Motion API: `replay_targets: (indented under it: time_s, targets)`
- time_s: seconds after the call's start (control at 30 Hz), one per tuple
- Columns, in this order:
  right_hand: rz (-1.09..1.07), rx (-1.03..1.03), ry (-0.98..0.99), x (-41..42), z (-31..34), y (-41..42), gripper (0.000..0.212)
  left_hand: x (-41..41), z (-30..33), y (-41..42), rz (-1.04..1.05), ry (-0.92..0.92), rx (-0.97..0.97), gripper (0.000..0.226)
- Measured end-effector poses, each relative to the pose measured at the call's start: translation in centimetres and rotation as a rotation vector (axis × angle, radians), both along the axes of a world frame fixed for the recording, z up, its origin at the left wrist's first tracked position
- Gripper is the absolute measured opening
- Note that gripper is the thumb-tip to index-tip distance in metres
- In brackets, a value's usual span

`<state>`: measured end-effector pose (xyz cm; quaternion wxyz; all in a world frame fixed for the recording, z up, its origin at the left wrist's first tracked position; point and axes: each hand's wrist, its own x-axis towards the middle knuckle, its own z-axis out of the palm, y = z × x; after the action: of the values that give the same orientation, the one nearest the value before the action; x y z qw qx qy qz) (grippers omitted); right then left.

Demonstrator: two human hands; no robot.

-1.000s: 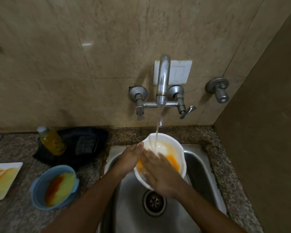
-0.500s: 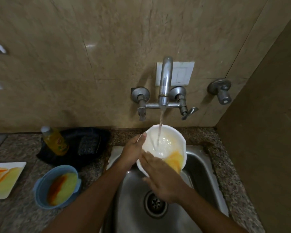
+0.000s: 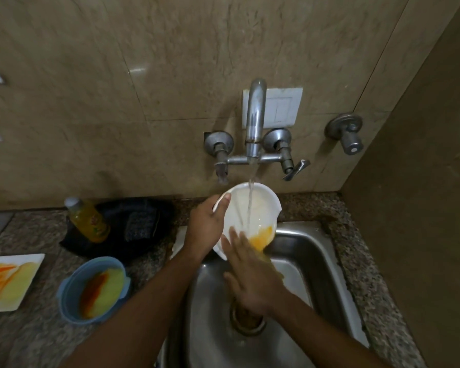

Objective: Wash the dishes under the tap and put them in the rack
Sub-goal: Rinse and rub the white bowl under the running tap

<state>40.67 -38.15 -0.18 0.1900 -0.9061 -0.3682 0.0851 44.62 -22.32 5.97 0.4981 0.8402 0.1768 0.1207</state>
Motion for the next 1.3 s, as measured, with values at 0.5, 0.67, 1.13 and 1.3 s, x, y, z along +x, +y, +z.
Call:
replay_targets:
  time_s: [0.5, 0.67, 1.13, 1.3]
  targets:
    - [-0.069, -0.117, -0.054, 1.4, -0.4, -2.9, 0.072, -0.9, -0.8, -0.1, 0.093, -0.001, 0.053, 0.039]
    - [0.02, -0.068, -0.087, 1.1, -0.6, -4.4, 0.07, -0.9, -0.9, 1.2, 0.091, 0.0, 0.07, 0.04]
    - [0.099, -0.009, -0.106, 3.7, 1.2, 1.3, 0.066, -0.9, -0.3, 2.7, 0.155, 0.079, -0.082, 0.038]
    - [-0.041, -0.079, -0.129, 5.8, 1.4, 2.0, 0.071, -1.0, -0.6, 3.0, 0.143, 0.079, -0.112, 0.042]
